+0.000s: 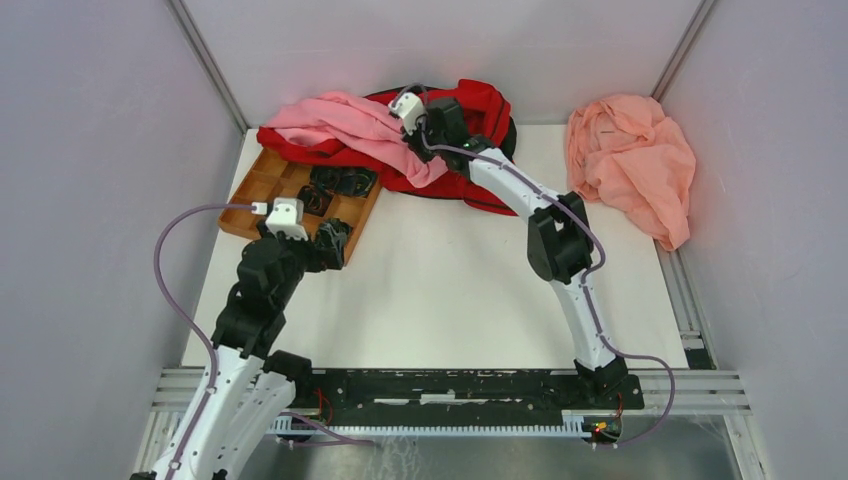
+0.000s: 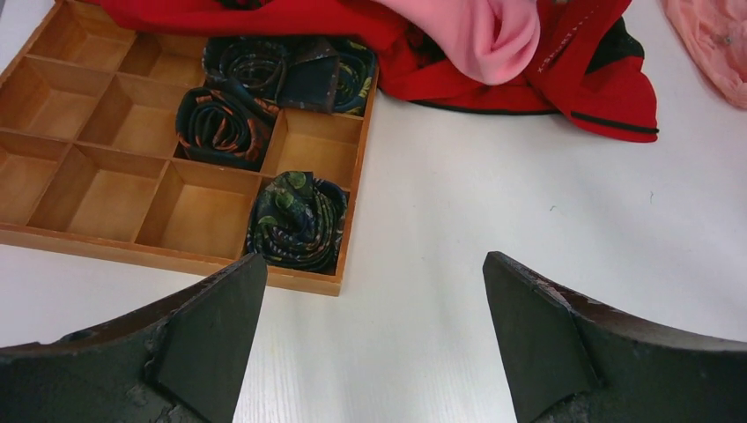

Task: Zip up the jacket
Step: Pick up the jacket from the center of the board.

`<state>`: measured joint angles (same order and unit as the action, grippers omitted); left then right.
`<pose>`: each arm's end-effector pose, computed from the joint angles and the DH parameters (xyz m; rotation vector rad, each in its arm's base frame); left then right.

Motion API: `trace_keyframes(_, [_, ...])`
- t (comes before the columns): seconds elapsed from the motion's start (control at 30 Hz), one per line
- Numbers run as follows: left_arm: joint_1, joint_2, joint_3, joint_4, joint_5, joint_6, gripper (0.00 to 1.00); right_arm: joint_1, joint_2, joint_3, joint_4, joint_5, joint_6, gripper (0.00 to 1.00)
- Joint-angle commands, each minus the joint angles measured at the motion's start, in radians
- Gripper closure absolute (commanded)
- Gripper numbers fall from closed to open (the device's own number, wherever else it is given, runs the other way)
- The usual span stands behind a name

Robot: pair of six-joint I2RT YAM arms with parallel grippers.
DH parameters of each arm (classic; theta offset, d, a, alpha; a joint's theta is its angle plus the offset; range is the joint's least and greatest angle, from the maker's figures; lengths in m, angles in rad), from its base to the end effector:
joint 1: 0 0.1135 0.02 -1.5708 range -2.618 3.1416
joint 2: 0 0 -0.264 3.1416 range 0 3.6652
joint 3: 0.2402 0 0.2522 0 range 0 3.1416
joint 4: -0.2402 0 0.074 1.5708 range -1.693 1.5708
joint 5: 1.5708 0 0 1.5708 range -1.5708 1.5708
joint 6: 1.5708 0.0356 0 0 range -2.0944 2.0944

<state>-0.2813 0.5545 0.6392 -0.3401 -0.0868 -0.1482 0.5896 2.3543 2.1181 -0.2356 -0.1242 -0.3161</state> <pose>0.1358 -0.0360 0.3054 0.0605 1.8299 -0.2236 0.4596 0.3128 0.2519 -0.9672 1.8094 0.2974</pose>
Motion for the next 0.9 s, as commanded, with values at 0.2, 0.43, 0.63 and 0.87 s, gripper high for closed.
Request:
trace_keyframes(0.2, [0.004, -0.088, -0.032, 0.147, 0.079, 0.019, 0.0, 0.003, -0.339, 0.376, 0.177, -0.253, 0.246, 1.0])
trace_keyframes(0.43, [0.005, -0.127, -0.036, 0.247, 0.14, -0.049, 0.0, -0.025, -0.462, 0.415, 0.198, -0.463, 0.415, 1.0])
trace_keyframes(0.63, [0.003, -0.09, -0.058, 0.456, 0.327, -0.076, 0.0, -0.064, -0.522, 0.406, 0.347, -0.665, 0.625, 1.0])
trace_keyframes(0.87, [0.003, -0.039, -0.032, 0.546, 0.376, -0.125, 0.01, -0.208, -0.629, 0.344, 0.877, -0.91, 1.133, 1.0])
